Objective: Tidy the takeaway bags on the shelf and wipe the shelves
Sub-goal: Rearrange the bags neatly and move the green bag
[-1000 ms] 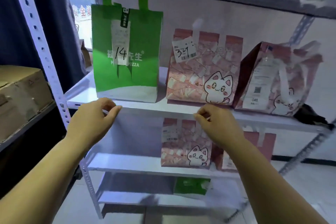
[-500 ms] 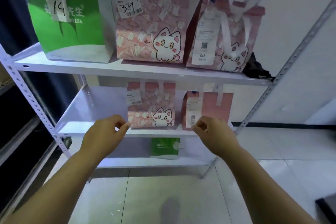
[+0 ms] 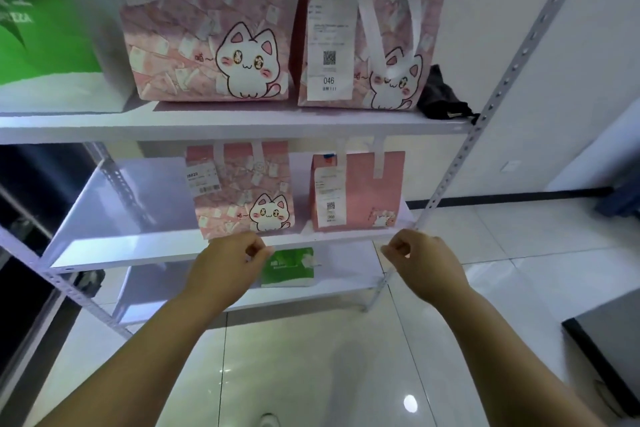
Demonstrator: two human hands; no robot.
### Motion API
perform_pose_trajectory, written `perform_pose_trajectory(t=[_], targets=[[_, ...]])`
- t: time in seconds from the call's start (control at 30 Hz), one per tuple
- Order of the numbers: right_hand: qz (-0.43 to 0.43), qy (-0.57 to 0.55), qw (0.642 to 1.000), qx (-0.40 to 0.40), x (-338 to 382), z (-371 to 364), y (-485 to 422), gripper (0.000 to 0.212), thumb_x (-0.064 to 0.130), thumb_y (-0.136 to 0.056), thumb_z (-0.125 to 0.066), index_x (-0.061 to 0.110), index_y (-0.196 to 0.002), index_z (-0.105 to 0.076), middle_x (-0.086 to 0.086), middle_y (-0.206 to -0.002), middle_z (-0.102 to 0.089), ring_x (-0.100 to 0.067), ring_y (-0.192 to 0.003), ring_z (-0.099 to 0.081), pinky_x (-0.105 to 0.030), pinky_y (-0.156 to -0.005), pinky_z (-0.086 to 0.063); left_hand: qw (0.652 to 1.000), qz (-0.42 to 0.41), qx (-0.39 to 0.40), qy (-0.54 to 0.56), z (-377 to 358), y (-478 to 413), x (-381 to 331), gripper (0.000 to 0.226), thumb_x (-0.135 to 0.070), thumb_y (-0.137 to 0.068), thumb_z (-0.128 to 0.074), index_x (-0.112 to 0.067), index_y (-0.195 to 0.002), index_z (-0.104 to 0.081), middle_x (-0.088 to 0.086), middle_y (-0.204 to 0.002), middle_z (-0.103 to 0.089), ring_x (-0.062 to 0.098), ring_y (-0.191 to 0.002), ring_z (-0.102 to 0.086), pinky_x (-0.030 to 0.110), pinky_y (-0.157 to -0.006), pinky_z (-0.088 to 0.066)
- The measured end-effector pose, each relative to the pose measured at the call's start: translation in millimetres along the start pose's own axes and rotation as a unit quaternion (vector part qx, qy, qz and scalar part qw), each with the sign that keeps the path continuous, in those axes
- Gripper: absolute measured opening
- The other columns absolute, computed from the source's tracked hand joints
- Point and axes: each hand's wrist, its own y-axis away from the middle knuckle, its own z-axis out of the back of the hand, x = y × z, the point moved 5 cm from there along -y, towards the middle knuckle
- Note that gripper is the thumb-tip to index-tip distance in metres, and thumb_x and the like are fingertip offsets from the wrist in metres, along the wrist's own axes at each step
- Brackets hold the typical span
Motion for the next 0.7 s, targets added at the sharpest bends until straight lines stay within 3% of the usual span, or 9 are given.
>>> perform_pose_trajectory(t=[0.2, 0.5, 0.7], targets=[[-0.050, -0.010, 0.999, 0.014, -21, -16, -32, 0.020, 0.038, -0.089, -0.057, 0.021, -0.079, -0.060, 0.003, -0.078, -0.064, -0.016, -0.074, -0.060, -0.035, -0.072, -0.053, 0.999, -0.006, 0.049, -0.006, -28, -41, 5, 0.017, -0.039, -0.087, -0.058, -0.027, -0.075, -0.061, -0.013, -0.074, -0.064, 0.005, -0.070, -0.058, 0.025, -0.059, -0.044], [-0.121, 0.021, 0.990, 0.066, -72, -52, -101, 0.023, 0.036, -0.092, -0.051, 0.019, -0.077, -0.055, -0.002, -0.081, -0.064, -0.020, -0.074, -0.064, -0.029, -0.067, -0.052, 0.989, -0.012, 0.148, -0.025, -89, -118, 3, 0.013, -0.037, -0.087, -0.059, -0.026, -0.081, -0.062, -0.011, -0.080, -0.065, 0.010, -0.074, -0.059, 0.031, -0.069, -0.051], [-0.179, -0.010, 0.980, 0.083, -118, -69, -151, 0.024, 0.041, -0.088, -0.052, 0.022, -0.103, -0.055, -0.006, -0.105, -0.065, -0.024, -0.088, -0.062, -0.036, -0.078, -0.053, 0.988, 0.051, 0.142, 0.034, -142, -160, -6, 0.028, -0.031, -0.084, -0.066, -0.016, -0.106, -0.057, -0.002, -0.099, -0.061, 0.017, -0.090, -0.057, 0.031, -0.078, -0.046]])
